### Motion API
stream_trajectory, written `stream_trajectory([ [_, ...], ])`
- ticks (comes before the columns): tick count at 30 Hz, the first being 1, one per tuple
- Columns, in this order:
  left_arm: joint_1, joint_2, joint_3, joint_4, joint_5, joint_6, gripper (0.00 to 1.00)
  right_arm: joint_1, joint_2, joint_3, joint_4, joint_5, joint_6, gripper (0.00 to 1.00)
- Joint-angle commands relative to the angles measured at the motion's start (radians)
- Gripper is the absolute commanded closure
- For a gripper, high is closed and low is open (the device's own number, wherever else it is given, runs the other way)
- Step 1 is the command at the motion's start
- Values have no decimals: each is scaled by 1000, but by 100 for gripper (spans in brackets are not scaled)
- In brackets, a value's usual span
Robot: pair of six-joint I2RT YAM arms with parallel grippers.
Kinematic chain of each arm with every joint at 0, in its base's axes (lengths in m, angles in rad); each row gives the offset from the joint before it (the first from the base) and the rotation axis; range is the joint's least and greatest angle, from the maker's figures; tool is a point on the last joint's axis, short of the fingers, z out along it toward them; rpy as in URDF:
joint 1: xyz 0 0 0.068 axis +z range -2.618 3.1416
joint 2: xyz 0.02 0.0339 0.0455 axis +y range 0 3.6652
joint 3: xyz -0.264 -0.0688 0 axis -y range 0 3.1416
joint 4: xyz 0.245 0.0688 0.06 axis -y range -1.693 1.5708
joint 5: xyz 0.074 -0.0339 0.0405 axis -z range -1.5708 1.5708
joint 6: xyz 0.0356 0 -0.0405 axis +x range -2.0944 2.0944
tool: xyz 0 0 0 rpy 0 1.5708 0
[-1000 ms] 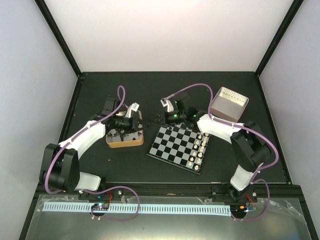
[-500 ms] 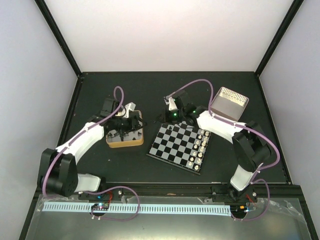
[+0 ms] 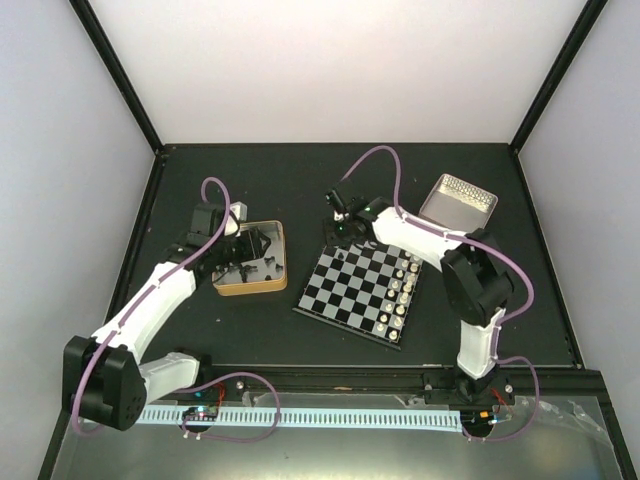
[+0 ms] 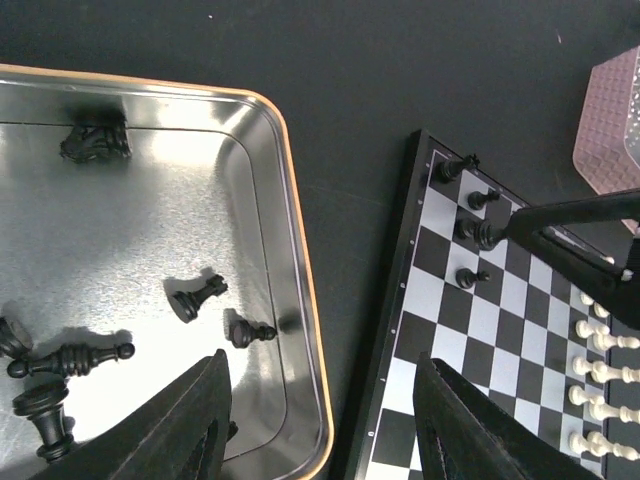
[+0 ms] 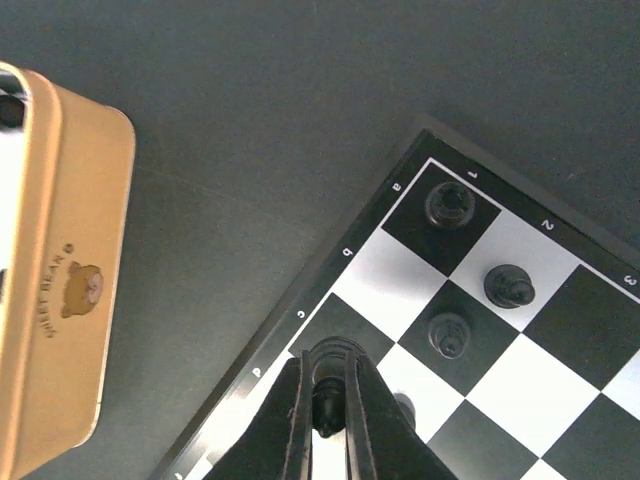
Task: Set up the chess pieces on the board
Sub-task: Place the chess piece on the chessboard.
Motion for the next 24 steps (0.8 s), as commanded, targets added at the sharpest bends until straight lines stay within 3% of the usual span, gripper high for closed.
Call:
stream_trajectory([
  [1, 9, -20, -2, -11, -52, -15, 48, 24, 52, 59, -79, 74, -46, 96],
  [24, 10, -7, -9, -14, -39, -22, 48, 68, 168, 133, -115, 143, -56, 92],
])
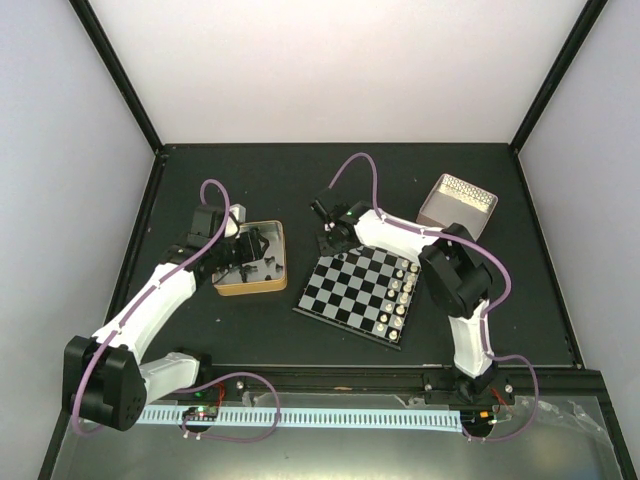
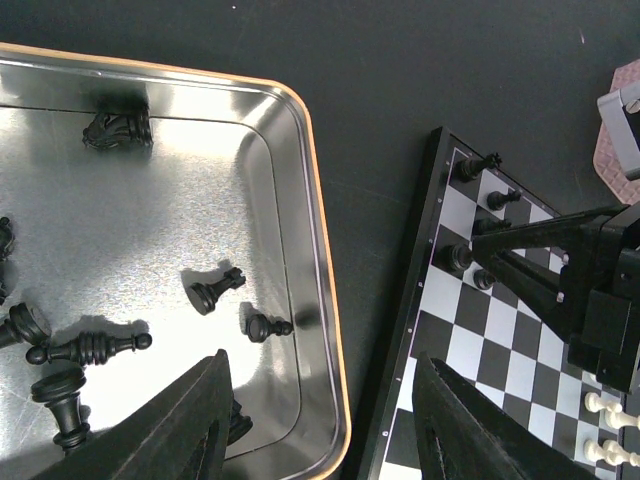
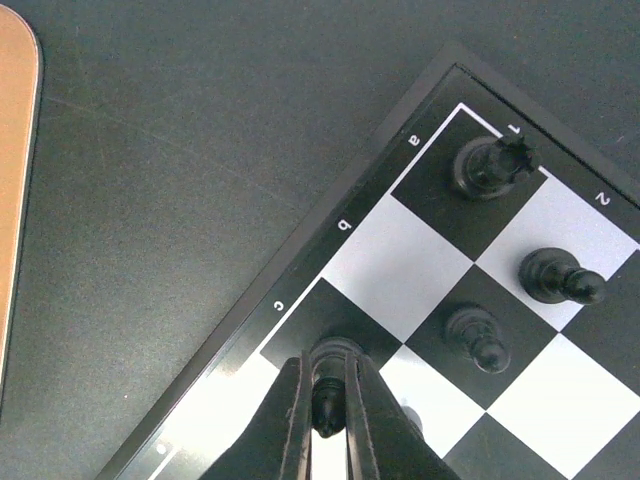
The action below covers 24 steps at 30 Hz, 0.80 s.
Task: Set up the chess pieces on the board
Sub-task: Place the chess piece on the chessboard.
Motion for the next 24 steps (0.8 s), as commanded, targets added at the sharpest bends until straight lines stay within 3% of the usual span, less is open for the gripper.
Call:
stream_trajectory([
  [1, 5, -3, 5, -11, -8, -8, 48, 7, 28, 36, -10, 41, -12, 92],
  [15, 5, 6, 6, -10, -11, -7, 44, 6, 3, 45, -9, 10, -2, 70],
  [24, 7, 112, 54, 9, -129, -73, 43, 5, -184, -31, 55, 66, 68, 63],
])
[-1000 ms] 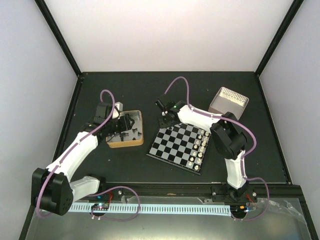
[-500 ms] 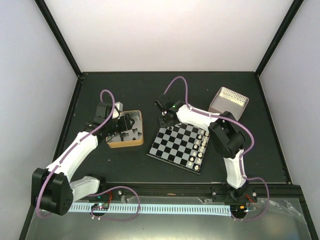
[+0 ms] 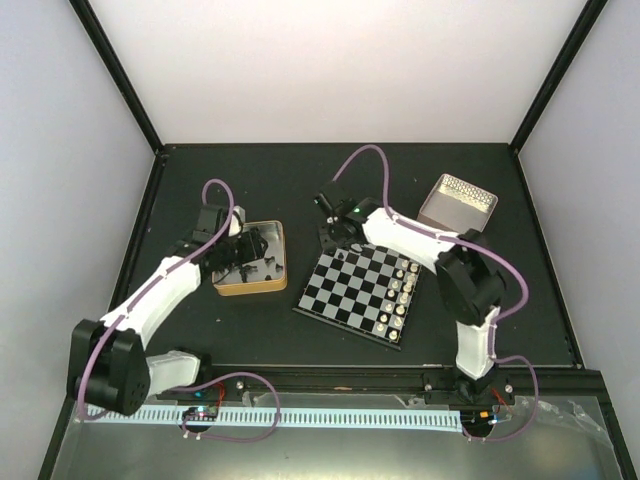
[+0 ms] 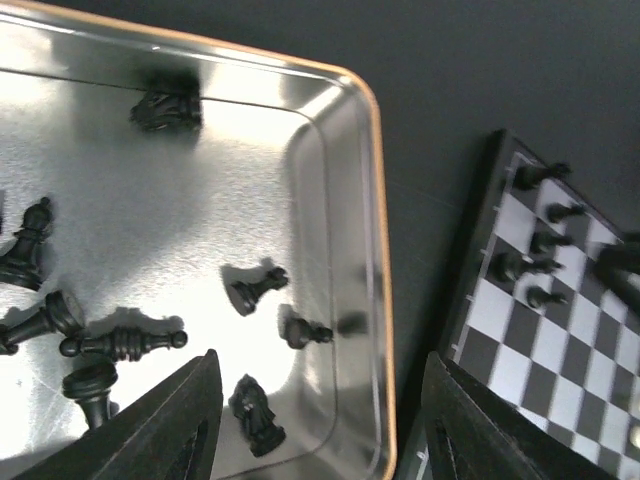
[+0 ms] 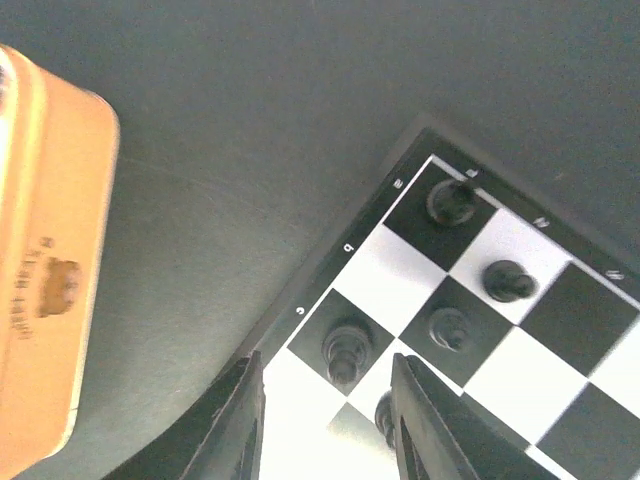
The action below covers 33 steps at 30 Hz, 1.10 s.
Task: Set up the chess pieces on the board
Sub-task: Place the chess piece on the chessboard, then pick up the chess piece from the storage box.
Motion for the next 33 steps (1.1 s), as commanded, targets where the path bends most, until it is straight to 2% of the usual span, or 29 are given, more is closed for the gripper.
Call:
stream_trajectory([
  [1, 8, 90, 67, 13, -105, -51, 44, 5, -168, -54, 68, 52, 51, 63],
  [7, 14, 311, 182, 22, -167, 20, 50, 4, -304, -164, 102, 60, 58, 63],
  [12, 16, 450, 294, -45, -221, 72, 42, 2, -390, -255, 120, 57, 65, 63],
  [16, 16, 516, 328, -42, -252, 98, 32, 2, -440, -302, 131, 54, 70, 62],
  [19, 17, 563, 349, -43, -251, 121, 27, 1, -462, -309, 125, 62, 68, 62],
  [23, 19, 616, 381, -44, -245, 147, 28, 0, -488, -309, 119, 73, 67, 62],
  [33, 32, 712, 431, -54, -254, 170, 41, 1, -520, -310, 108, 77, 73, 62],
])
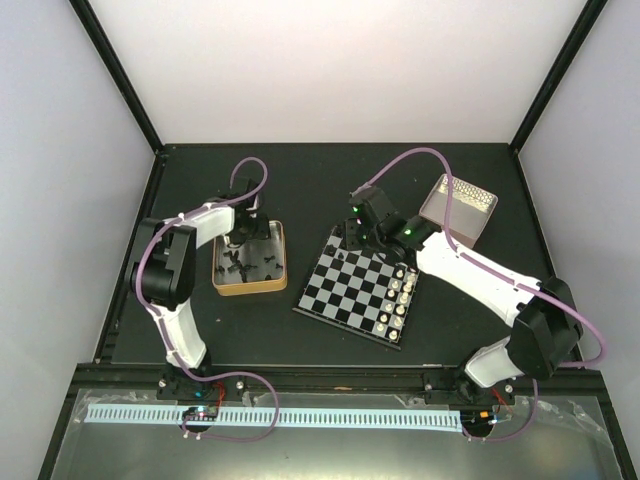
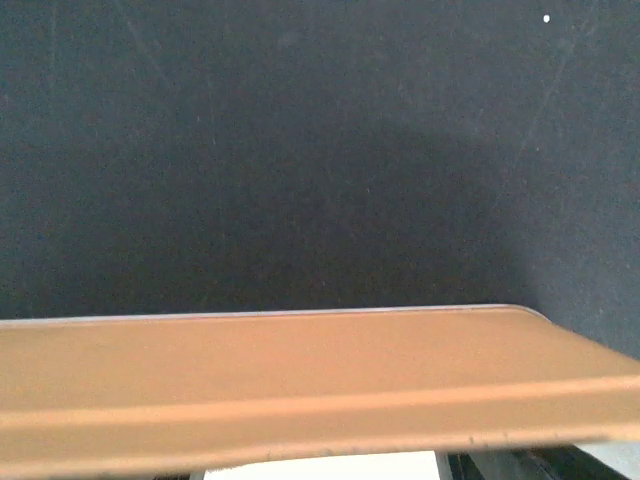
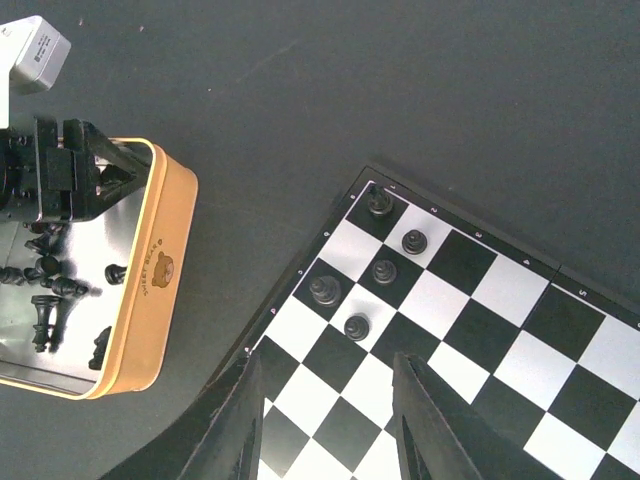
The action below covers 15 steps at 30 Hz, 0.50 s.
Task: Set up the chess pieces on the board
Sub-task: Pick up the chess piece from the storage box.
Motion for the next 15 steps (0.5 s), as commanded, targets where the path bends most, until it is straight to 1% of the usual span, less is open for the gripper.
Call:
stream_trajectory([
  [1, 11, 39, 42, -23, -25, 23, 41, 1, -21, 2, 5, 23, 9, 62],
  [5, 10, 55, 59, -31, -41, 26, 44, 1, -18, 9, 5, 16, 11, 63],
  [8, 10, 57, 63, -37, -44, 22, 50, 1, -18, 14, 3, 15, 10, 63],
  [12, 11, 54, 60, -55, -46, 12, 60, 1, -17, 19, 0, 11, 11, 63],
  [15, 10, 38, 42, -63, -46, 6, 62, 1, -17, 19, 1, 3, 10, 63],
])
